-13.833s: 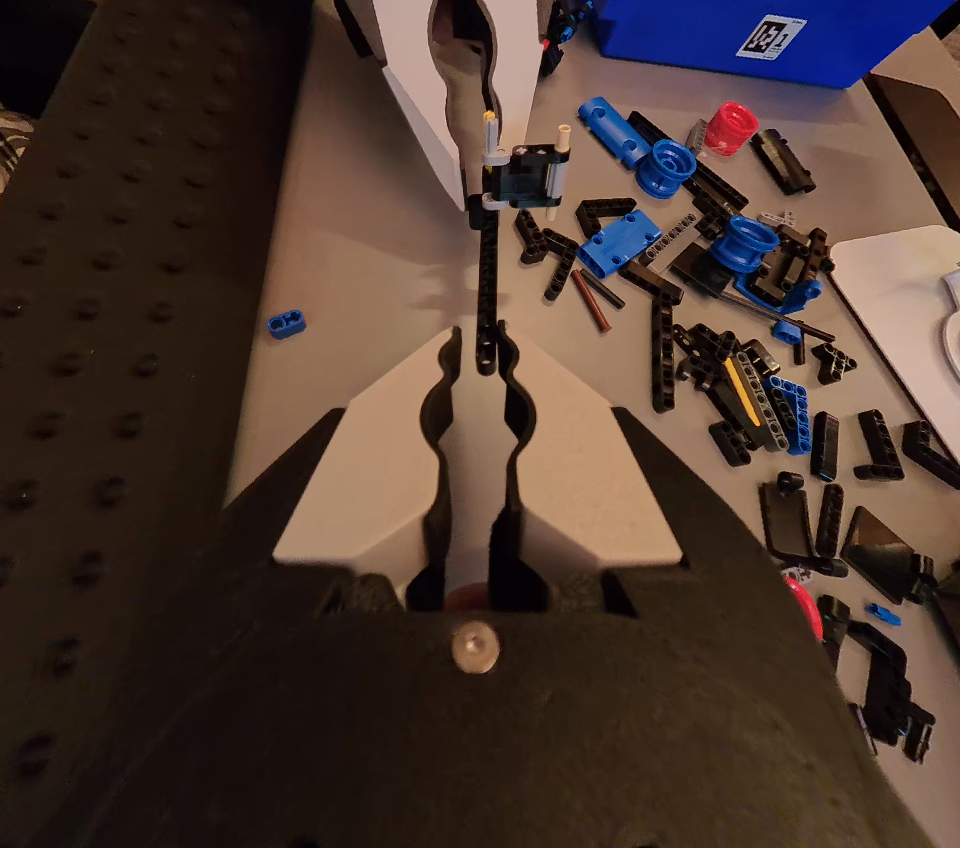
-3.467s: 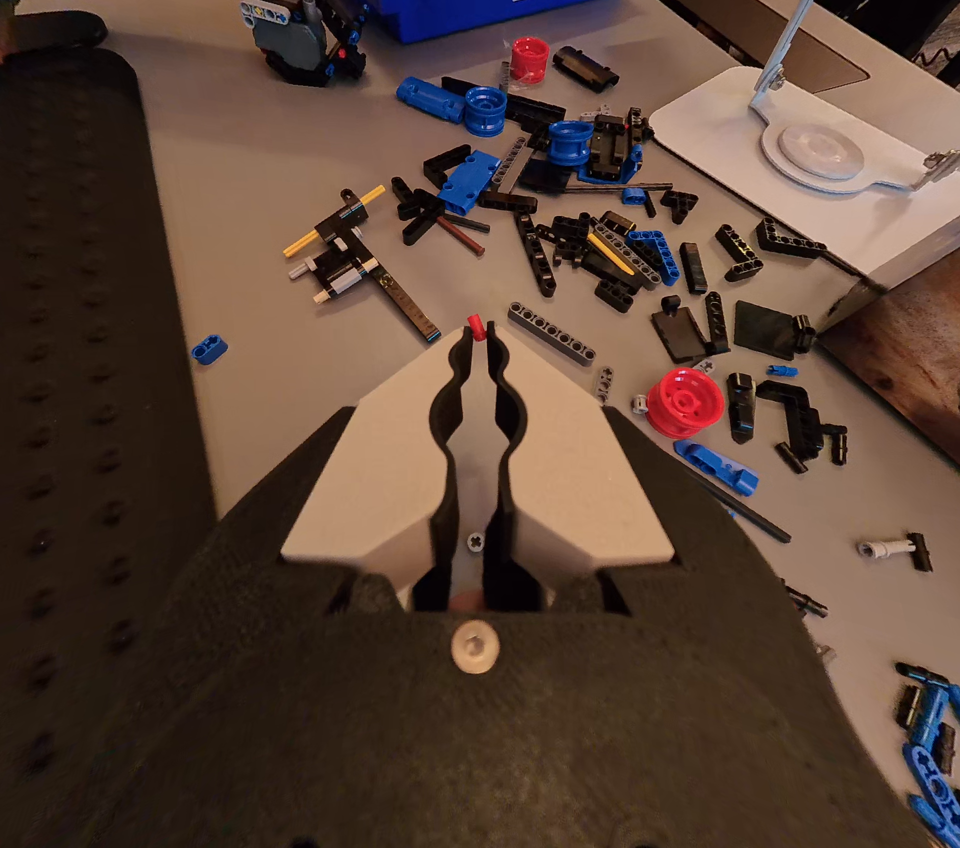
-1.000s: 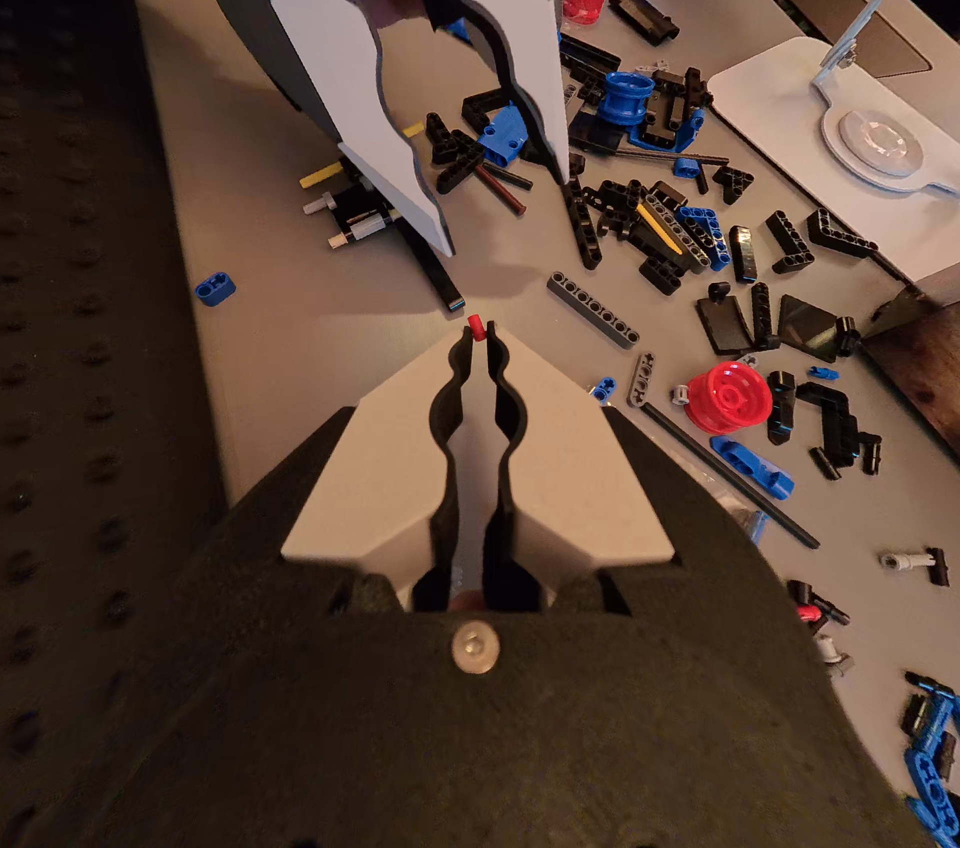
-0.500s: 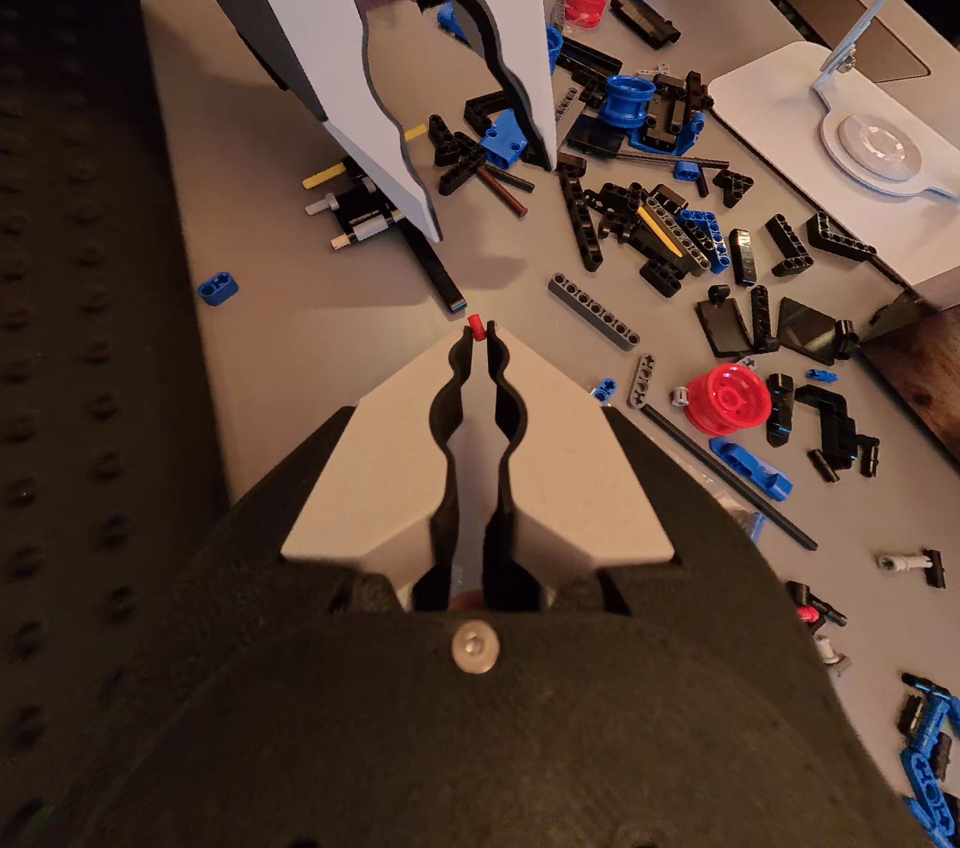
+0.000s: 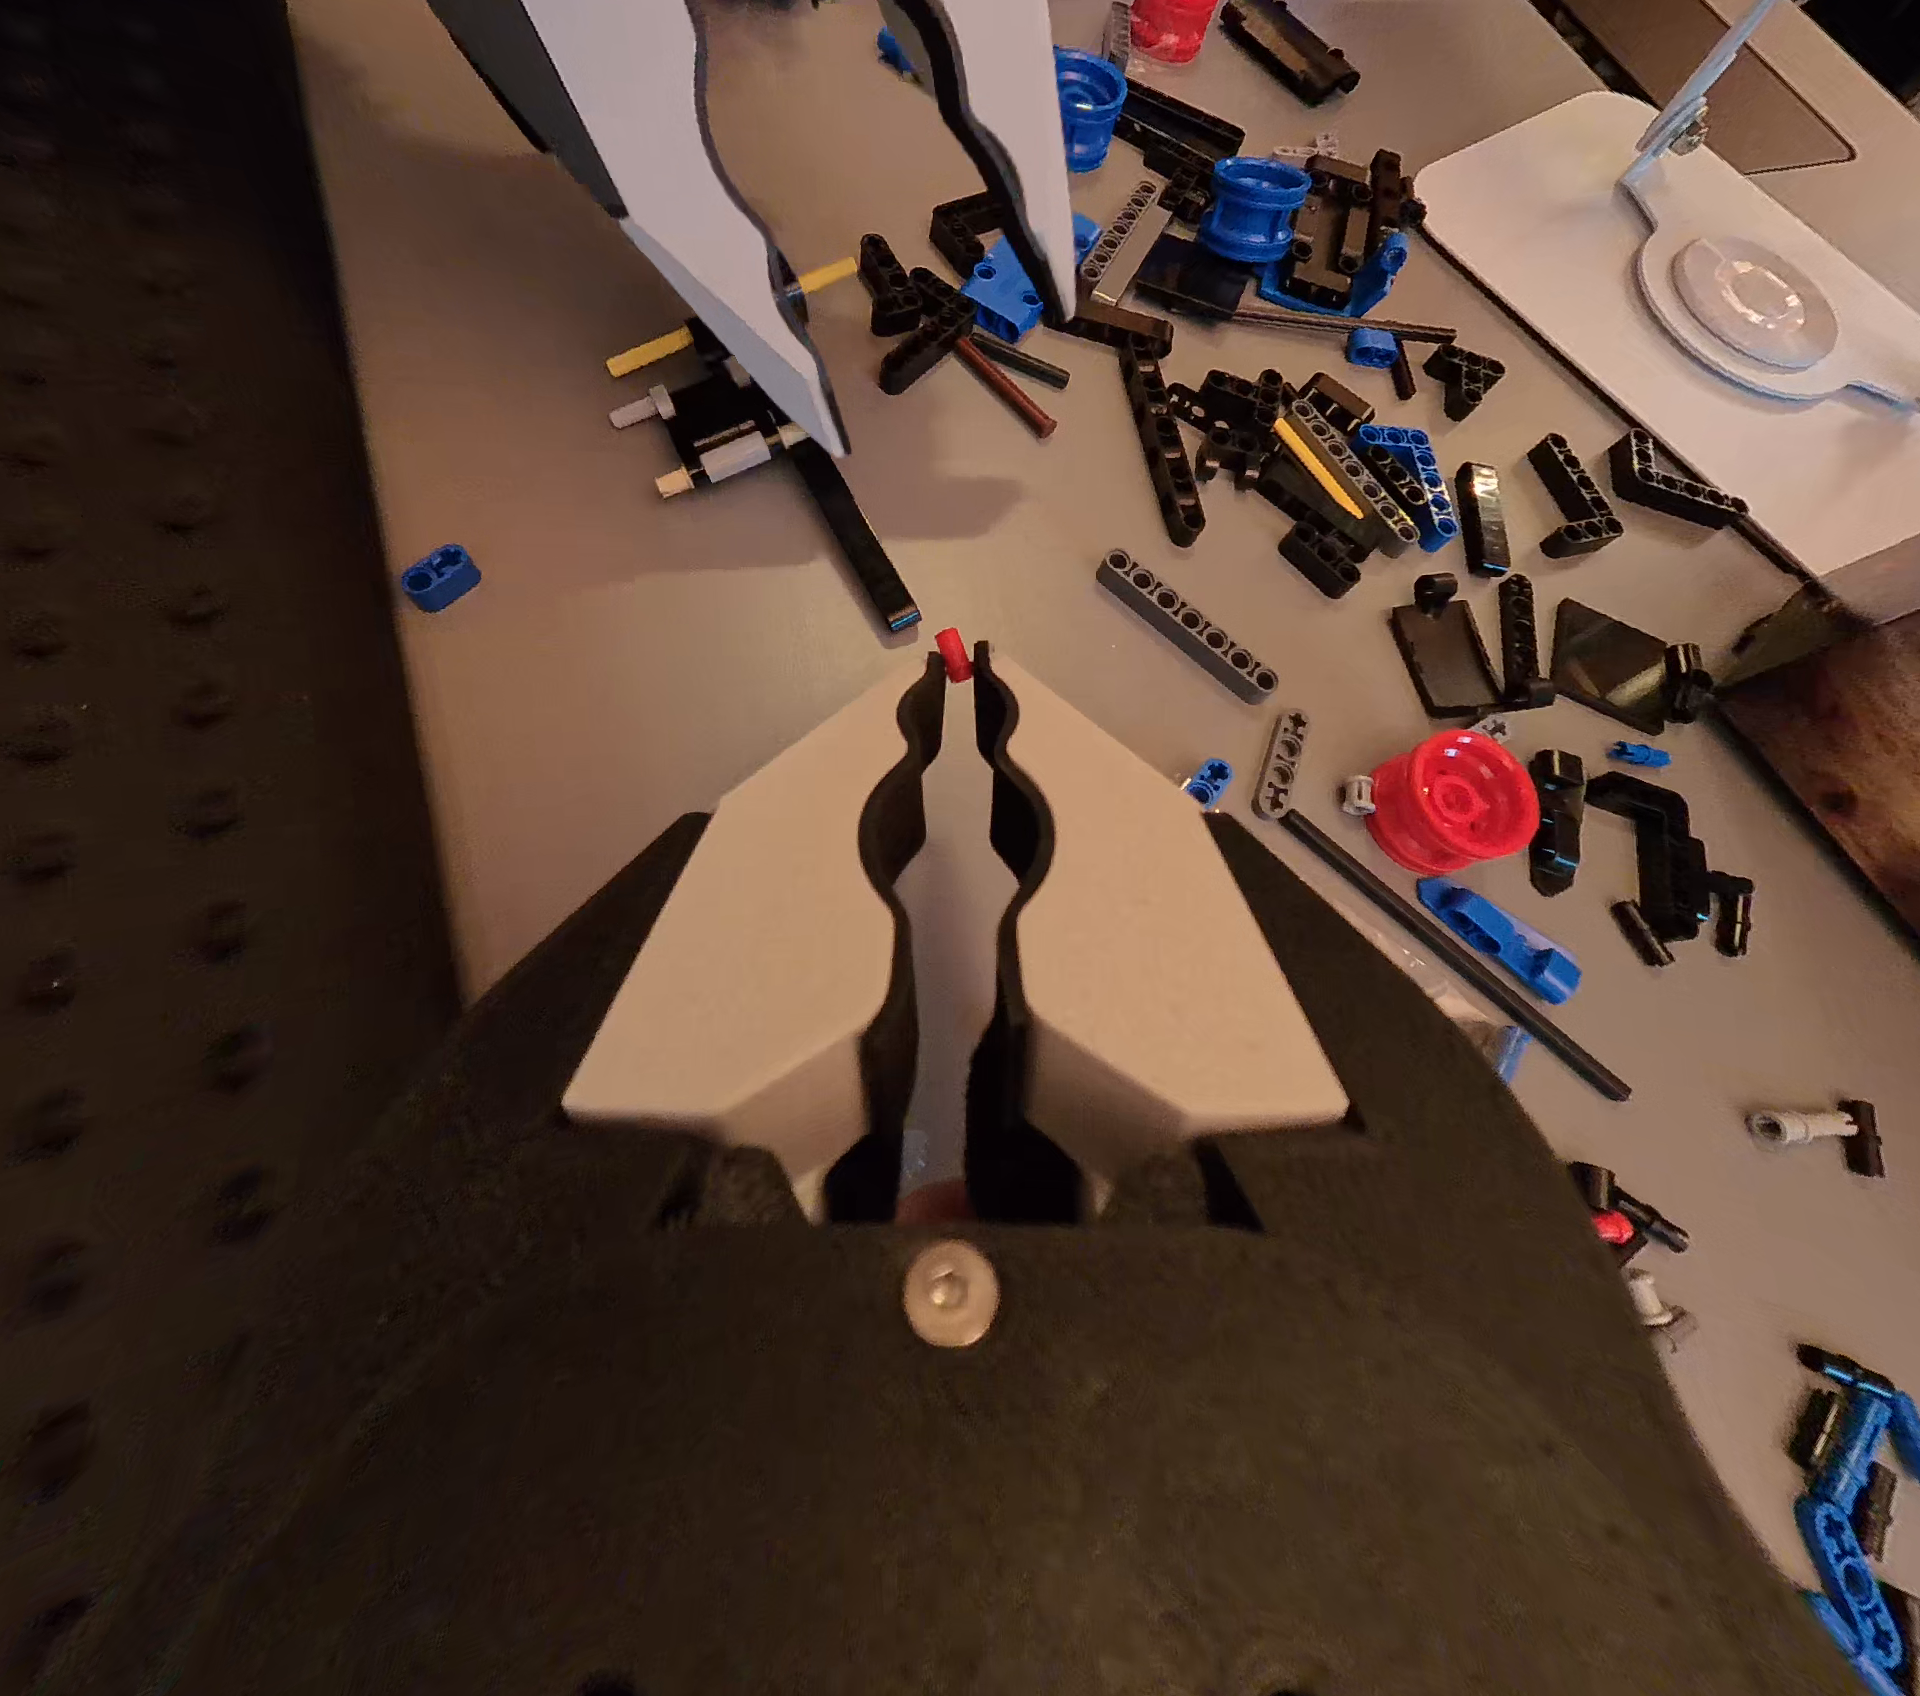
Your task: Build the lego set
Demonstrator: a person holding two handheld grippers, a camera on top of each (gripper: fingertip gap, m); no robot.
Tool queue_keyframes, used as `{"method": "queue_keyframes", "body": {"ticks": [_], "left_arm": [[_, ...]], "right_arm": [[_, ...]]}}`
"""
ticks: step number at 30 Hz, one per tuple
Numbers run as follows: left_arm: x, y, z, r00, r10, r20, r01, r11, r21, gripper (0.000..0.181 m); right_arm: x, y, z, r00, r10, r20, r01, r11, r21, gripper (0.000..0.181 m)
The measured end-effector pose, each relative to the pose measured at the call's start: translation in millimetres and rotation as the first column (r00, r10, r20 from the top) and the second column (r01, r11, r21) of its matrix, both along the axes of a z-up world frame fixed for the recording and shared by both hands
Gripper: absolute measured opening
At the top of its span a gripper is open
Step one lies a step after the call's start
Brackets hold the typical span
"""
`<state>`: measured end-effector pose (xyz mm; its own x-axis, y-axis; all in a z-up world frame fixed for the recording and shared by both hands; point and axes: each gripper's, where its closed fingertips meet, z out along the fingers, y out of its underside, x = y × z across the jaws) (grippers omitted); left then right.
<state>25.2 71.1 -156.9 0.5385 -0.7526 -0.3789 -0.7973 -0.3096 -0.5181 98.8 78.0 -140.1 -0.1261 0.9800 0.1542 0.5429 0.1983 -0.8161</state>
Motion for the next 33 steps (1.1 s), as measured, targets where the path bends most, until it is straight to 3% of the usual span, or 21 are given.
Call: {"method": "queue_keyframes", "body": {"ticks": [19, 27, 33], "left_arm": [[-10.9, -11.9, 15.0, 0.996, 0.038, 0.082, -0.046, 0.994, 0.097, 0.057], [-6.9, -48.5, 18.4, 0.989, -0.066, 0.130, 0.052, 0.993, 0.105, 0.072], [-4.1, -67.8, -3.0, 0.989, -0.146, 0.019, 0.144, 0.987, 0.075, 0.074]], "right_arm": [[-0.4, -0.4, 0.9, 1.000, -0.002, -0.007, 0.002, 1.000, -0.001, 0.004], [-2.2, -0.7, 1.8, 1.000, -0.007, -0.016, 0.007, 1.000, -0.006, 0.004], [-3.3, -2.1, -0.3, 1.000, -0.002, -0.011, 0.002, 1.000, -0.002, 0.004]]}}
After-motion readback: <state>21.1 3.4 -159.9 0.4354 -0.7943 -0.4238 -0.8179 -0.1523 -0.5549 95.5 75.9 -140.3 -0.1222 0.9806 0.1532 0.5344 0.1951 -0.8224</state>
